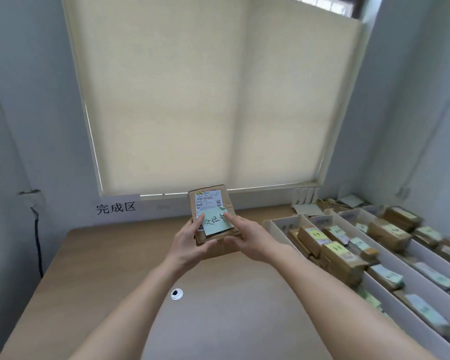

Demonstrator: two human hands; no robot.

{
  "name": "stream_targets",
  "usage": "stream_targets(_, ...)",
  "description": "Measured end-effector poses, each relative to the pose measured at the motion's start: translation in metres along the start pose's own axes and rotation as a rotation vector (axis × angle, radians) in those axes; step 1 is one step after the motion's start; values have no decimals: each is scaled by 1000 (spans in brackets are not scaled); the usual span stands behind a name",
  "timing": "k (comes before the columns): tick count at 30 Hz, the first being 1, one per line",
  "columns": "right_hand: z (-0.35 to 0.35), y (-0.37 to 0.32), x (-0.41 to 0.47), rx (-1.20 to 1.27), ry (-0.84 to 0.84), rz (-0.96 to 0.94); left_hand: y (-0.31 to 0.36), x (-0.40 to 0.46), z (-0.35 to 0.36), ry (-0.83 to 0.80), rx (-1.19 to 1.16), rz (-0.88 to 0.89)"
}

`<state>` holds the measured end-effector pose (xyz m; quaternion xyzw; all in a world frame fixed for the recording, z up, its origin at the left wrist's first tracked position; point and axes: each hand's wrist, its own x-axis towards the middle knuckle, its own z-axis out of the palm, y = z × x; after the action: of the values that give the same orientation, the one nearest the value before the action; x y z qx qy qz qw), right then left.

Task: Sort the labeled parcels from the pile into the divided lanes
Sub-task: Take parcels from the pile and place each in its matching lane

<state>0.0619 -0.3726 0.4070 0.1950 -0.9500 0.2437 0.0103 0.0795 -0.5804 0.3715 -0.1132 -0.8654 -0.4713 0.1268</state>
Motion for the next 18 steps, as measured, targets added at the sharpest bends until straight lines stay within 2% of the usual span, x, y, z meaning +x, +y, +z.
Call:
stream_targets(7,-84,26,-138,-80,132,153,105,-35,67,-175,-137,133)
stream_targets(18,-173,100,-282,-136,235,358,231,-64,183,-351,-290,242)
